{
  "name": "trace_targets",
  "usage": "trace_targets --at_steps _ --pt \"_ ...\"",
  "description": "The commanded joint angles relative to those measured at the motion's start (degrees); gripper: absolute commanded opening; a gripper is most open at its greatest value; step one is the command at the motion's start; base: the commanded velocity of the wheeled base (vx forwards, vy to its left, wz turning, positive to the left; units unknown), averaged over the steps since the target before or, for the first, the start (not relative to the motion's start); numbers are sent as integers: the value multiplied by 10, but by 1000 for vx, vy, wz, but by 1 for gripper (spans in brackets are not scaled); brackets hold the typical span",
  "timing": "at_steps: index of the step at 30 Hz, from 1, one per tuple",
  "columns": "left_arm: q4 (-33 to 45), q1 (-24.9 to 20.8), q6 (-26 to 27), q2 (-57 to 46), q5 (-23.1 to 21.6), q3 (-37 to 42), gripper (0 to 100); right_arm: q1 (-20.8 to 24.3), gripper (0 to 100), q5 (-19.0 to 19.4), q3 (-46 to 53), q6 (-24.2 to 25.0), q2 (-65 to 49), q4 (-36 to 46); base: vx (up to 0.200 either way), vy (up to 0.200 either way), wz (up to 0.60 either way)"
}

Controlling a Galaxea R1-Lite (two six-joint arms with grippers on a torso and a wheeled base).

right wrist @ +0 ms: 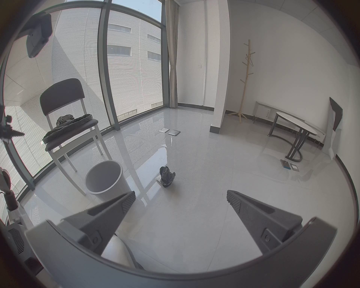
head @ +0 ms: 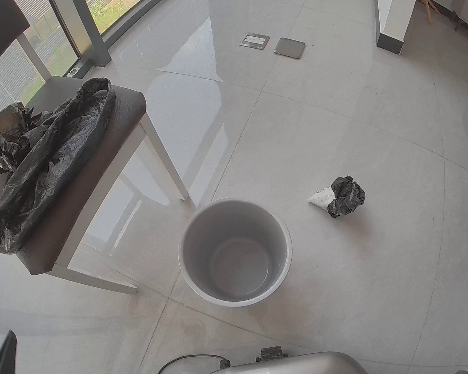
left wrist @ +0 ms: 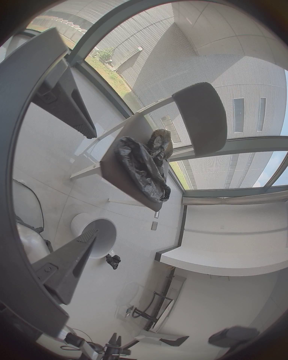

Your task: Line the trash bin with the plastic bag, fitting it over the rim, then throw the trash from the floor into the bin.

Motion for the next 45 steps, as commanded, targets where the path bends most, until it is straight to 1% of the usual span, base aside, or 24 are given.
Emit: trace_targets --at_steps 1,4,5,6,7,8,9,11,14,15,17,18,26,27,33,36,45 --pt "19 35 34 263 15 -177 100 0 100 2 9 -2 -9 1 0 0 0" --pt "18 69 83 334 21 -234 100 0 100 6 10 -4 -9 0 0 0 0" --pt "18 74 90 344 22 -242 100 0 100 7 10 -5 -9 0 0 0 0" --pt "18 85 113 370 29 -264 100 0 100 20 10 -9 -9 -1 0 0 0" --pt "18 87 122 383 37 -276 100 0 100 22 10 -12 -9 -1 0 0 0" --pt "18 87 122 383 37 -276 100 0 100 22 10 -12 -9 -1 0 0 0" --pt "18 88 121 410 63 -301 100 0 100 23 10 -12 -9 -1 0 0 0" --pt "19 91 118 435 75 -330 100 0 100 23 10 -11 -9 -1 0 0 0" --pt "19 97 116 447 75 -342 100 0 100 23 10 -11 -9 -1 0 0 0" --pt "18 126 107 475 70 -352 100 0 100 23 10 -11 -9 -1 0 0 0" --pt "18 139 106 486 59 -351 100 0 100 23 10 -11 -9 -1 0 0 0" --pt "18 143 106 492 46 -347 100 0 100 23 10 -11 -9 -1 0 0 0" --pt "18 145 112 518 44 -363 100 0 100 23 10 -11 -9 -1 0 0 0" --pt "18 147 113 536 45 -378 100 0 100 23 10 -11 -9 -1 0 0 0" --pt "18 152 114 583 49 -411 100 0 100 23 10 -11 -9 -1 0 0 0" --pt "22 153 113 625 50 -450 100 0 100 23 10 -10 -9 -1 0 0 0" --pt "23 154 114 657 56 -477 100 0 100 23 10 -10 -9 -1 0 0 0"
